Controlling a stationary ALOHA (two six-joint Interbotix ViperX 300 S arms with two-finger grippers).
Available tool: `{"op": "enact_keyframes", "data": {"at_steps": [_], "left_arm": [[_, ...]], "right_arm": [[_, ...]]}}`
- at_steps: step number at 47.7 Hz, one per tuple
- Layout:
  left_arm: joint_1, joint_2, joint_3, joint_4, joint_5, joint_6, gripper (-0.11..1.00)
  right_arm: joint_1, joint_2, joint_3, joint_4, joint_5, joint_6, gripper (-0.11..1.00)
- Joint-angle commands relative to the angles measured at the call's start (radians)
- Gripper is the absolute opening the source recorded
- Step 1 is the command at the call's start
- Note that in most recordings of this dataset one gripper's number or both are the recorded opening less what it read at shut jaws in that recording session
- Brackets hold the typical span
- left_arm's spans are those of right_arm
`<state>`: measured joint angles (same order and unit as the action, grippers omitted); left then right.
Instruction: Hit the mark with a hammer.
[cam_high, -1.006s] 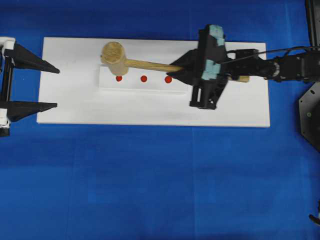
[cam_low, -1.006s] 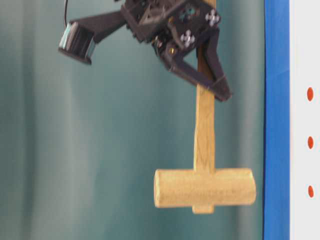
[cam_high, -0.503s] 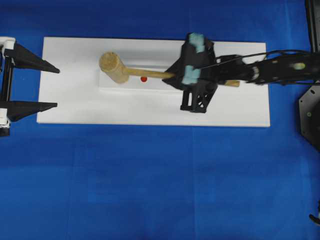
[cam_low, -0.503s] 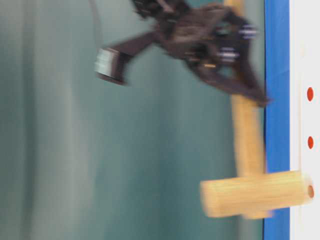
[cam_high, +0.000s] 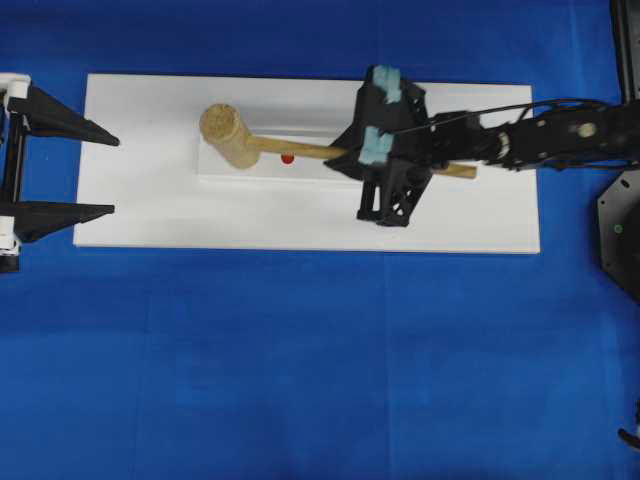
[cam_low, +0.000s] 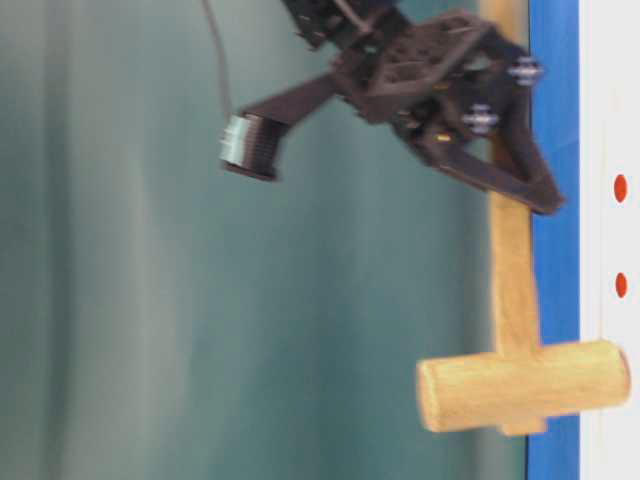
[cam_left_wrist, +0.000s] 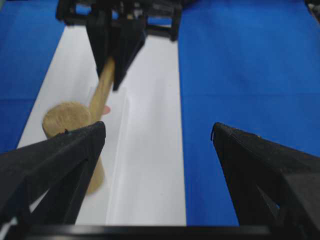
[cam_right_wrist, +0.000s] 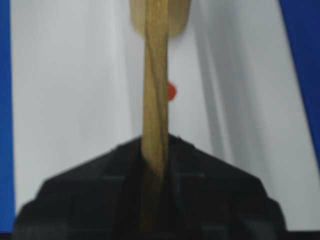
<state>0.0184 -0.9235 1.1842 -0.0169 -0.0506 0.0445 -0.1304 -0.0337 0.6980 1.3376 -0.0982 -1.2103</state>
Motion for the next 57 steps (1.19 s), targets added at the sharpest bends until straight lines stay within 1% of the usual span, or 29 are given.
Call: {"op": "enact_keyframes", "data": {"at_steps": [1, 7, 15, 23, 35, 40, 50, 52, 57], "left_arm": [[0.003, 0.005, -0.008, -0.002, -0.005, -0.002, 0.91], [0.003, 0.005, -0.008, -0.002, -0.005, -0.002, 0.91], [0.006, 0.005, -0.008, -0.002, -0.006, -0.002, 0.91], [0.017, 0.005, -0.008, -0.002, -0.009, -0.002, 0.91], [0.02, 0.005, -0.008, -0.002, -0.011, -0.002, 0.91], [0.02, 0.003, -0.008, -0.003, -0.009, -0.002, 0.91], [0.02, 0.003, -0.008, -0.002, -0.009, -0.002, 0.91], [0.02, 0.003, -0.008, -0.002, -0.009, -0.002, 0.91], [0.02, 0.003, -0.008, -0.002, -0.006, -0.003, 0.91]], "right_arm": [[0.005, -0.107, 0.002, -0.008, -0.009, -0.006, 0.01], [0.005, -0.21, 0.051, -0.018, -0.02, -0.006, 0.01], [0.005, -0.314, 0.149, -0.014, -0.06, 0.0, 0.01], [0.006, -0.342, 0.173, -0.009, -0.064, 0.0, 0.01], [0.006, -0.299, 0.158, -0.014, -0.061, -0.003, 0.01], [0.006, -0.252, 0.167, -0.008, -0.06, 0.003, 0.01], [0.008, -0.084, 0.169, 0.044, -0.005, 0.005, 0.01], [0.009, -0.078, 0.166, 0.052, -0.002, 0.005, 0.01], [0.008, -0.095, 0.166, 0.052, -0.014, 0.003, 0.01]]}}
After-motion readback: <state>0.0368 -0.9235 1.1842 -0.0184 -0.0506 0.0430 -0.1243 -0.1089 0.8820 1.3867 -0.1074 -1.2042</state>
